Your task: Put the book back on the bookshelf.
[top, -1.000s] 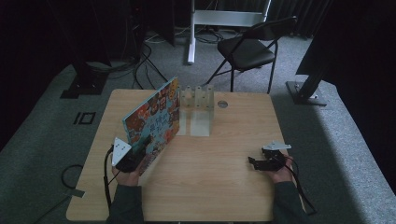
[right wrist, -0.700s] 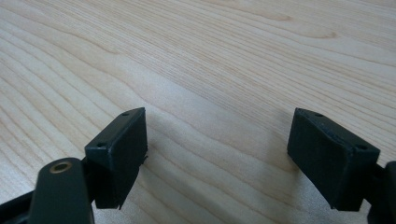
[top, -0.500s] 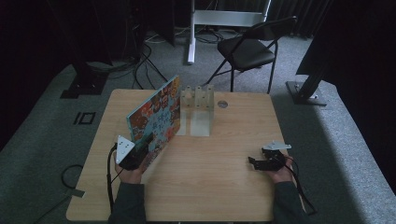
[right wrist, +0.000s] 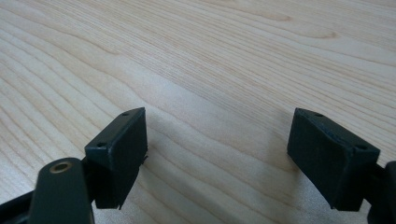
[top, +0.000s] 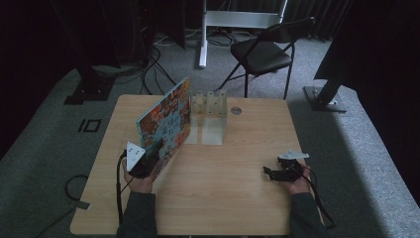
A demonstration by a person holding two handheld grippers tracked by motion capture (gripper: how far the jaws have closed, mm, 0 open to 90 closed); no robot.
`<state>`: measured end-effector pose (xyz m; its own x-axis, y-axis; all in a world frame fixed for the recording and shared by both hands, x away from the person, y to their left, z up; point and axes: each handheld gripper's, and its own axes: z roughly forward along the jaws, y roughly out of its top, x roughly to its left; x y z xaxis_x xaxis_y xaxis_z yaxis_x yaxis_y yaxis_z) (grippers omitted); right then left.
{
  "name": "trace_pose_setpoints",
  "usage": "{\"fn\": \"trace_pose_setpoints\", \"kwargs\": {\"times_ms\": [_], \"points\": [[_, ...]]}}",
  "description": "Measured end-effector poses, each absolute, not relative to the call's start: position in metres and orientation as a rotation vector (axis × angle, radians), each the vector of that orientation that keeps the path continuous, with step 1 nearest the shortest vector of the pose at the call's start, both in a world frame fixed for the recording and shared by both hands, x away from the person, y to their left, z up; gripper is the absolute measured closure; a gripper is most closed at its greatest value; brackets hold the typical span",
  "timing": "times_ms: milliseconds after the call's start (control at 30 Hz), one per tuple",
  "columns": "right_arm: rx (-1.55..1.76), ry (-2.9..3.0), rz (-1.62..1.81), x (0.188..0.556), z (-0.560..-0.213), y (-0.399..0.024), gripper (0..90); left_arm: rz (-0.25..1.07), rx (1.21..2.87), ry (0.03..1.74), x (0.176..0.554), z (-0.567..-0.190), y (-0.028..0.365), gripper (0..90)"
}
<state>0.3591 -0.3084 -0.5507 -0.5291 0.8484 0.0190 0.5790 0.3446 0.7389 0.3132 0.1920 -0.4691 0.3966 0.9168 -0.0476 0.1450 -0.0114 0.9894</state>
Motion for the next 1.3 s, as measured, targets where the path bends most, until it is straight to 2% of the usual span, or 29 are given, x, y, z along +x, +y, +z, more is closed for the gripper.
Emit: {"fn": "trace_pose_setpoints", "kwargs": {"times_ms": [1300], "points": [[1.257,2.247,1.010,0.359,-0.551,-0.309,19.8,0.899,1.406,1.076,0.331,-0.467,0.169,80.9]]}}
